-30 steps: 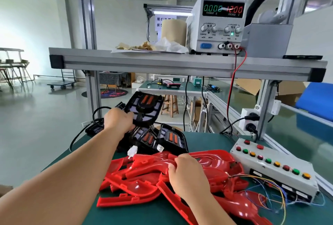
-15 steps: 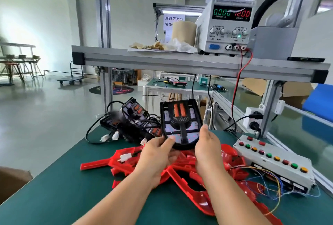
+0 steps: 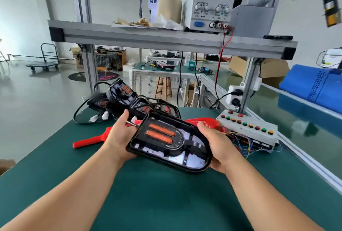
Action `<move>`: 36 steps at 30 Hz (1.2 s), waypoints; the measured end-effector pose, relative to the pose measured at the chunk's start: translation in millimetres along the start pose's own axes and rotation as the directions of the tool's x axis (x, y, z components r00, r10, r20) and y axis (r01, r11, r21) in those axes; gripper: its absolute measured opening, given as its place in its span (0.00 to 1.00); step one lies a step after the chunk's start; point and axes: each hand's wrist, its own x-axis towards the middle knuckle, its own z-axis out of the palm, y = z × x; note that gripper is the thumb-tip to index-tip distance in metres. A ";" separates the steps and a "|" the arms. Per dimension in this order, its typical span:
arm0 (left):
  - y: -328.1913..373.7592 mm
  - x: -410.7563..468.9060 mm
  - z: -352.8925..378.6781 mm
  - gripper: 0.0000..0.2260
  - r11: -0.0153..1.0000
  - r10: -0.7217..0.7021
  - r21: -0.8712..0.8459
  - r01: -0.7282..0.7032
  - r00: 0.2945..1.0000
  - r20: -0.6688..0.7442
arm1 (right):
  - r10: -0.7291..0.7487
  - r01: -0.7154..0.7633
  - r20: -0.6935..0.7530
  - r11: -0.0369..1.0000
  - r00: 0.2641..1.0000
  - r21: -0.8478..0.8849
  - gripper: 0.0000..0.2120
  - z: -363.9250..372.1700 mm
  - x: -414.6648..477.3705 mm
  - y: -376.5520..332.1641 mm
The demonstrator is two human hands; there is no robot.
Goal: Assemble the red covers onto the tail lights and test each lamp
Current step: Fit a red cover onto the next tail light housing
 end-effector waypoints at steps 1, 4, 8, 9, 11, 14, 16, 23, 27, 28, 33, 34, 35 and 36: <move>0.4 -2.5 -2.2 0.34 0.999 -0.002 0.048 0.003 0.999 -0.032 | 0.017 -0.016 0.024 0.999 1.000 -0.050 0.21 -4.6 -6.2 4.0; -1.0 -6.5 -5.0 0.18 0.990 0.042 0.141 -0.015 0.980 -0.196 | 0.026 -0.011 0.054 0.966 0.998 -0.259 0.17 -12.1 -24.8 11.9; -11.4 -5.8 -4.3 0.10 0.947 0.204 0.310 -0.082 0.900 -0.385 | 0.068 -0.017 0.079 0.851 0.995 -0.526 0.19 -13.8 -39.4 22.8; -15.1 -5.0 -5.9 0.10 0.920 0.274 0.376 -0.112 0.869 -0.411 | 0.091 -0.032 0.086 0.847 0.992 -0.531 0.20 -14.5 -40.9 24.9; -22.6 -1.8 -13.2 0.09 0.832 0.433 0.531 -0.159 0.785 -0.443 | 0.119 -0.054 0.093 0.853 0.989 -0.519 0.18 -15.5 -44.3 26.8; -33.7 -1.8 -27.9 0.14 0.683 0.612 0.721 -0.117 0.631 -0.477 | 0.095 -0.047 0.050 0.804 0.994 -0.592 0.22 -17.7 -43.8 28.2; -38.6 -6.2 -33.1 0.21 0.651 0.647 0.756 -0.068 0.571 -0.506 | 0.011 -0.017 -0.014 0.766 1.000 -0.642 0.24 -19.6 -42.1 27.6; -19.9 -21.1 -12.1 0.24 -0.403 0.793 0.910 -0.099 0.459 0.402 | -0.175 0.043 -0.134 0.746 0.975 -0.664 0.12 -35.4 -41.8 35.8; -3.1 2.8 13.2 0.14 -0.742 0.158 0.597 -0.305 0.786 0.597 | -0.181 0.048 -0.158 0.791 0.971 -0.610 0.07 -39.0 -42.2 40.1; -3.4 10.0 16.8 0.16 -0.765 0.084 0.563 -0.313 0.818 0.569 | -0.184 0.052 -0.165 0.804 0.969 -0.592 0.07 -39.3 -42.2 40.9; -7.3 32.3 20.6 0.19 -0.834 -0.039 0.455 -0.313 0.855 0.517 | -0.193 0.061 -0.163 0.804 0.968 -0.591 0.08 -40.8 -41.6 43.2; -8.4 34.5 20.7 0.19 -0.843 -0.036 0.445 -0.301 0.858 0.512 | -0.195 0.064 -0.157 0.798 0.968 -0.600 0.07 -41.3 -41.7 43.2; -9.7 36.1 20.6 0.18 -0.843 -0.029 0.450 -0.296 0.859 0.512 | -0.199 0.068 -0.149 0.790 0.969 -0.609 0.07 -41.6 -41.8 43.4; -11.0 37.2 20.1 0.17 -0.834 -0.019 0.463 -0.299 0.855 0.519 | -0.206 0.076 -0.140 0.780 0.968 -0.621 0.06 -41.6 -42.2 43.4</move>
